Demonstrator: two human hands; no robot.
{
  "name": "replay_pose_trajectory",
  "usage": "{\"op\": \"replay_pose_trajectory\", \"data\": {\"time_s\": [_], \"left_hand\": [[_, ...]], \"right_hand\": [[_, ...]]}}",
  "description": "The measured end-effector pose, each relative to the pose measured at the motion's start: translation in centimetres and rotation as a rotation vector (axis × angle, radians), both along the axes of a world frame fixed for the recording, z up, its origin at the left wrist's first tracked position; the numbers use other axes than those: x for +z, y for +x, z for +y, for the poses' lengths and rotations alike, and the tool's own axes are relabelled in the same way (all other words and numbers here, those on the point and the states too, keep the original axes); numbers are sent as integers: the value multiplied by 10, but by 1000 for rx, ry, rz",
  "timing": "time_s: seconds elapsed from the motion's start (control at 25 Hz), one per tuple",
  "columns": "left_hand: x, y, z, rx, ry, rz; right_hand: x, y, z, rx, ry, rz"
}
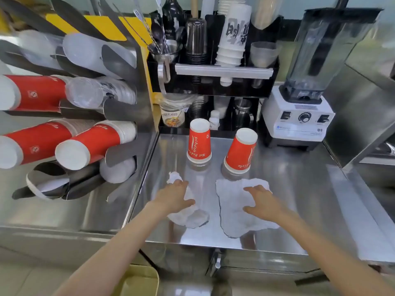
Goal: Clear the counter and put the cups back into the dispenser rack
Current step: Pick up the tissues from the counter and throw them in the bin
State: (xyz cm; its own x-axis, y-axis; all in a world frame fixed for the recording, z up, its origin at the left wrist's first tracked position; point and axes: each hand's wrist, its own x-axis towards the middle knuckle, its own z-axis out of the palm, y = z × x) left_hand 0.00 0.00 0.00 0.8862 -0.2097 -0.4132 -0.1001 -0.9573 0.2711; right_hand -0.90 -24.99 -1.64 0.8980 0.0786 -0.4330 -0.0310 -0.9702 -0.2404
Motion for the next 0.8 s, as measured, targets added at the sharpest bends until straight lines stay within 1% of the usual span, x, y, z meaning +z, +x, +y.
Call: {"op": "replay_pose_trajectory", "data": {"time_s": [0.12,0.24,0.4,0.6,0.8], "left_hand": [[-15,-2,-5,-20,80,50],[-29,-3,-7,8,128,131],[-46,-6,-9,38,178,178],[-52,-10,-14,42,201,95],[-51,-13,-16,42,133,40]], "right_hand": [[-14,-1,2,-13,-41,45],[-24,0,7,-32,-50,102],[-29,5,11,8,-119,69],[-31,9,14,12,-52,3],[-38,6,21,-33,99,-29]]}}
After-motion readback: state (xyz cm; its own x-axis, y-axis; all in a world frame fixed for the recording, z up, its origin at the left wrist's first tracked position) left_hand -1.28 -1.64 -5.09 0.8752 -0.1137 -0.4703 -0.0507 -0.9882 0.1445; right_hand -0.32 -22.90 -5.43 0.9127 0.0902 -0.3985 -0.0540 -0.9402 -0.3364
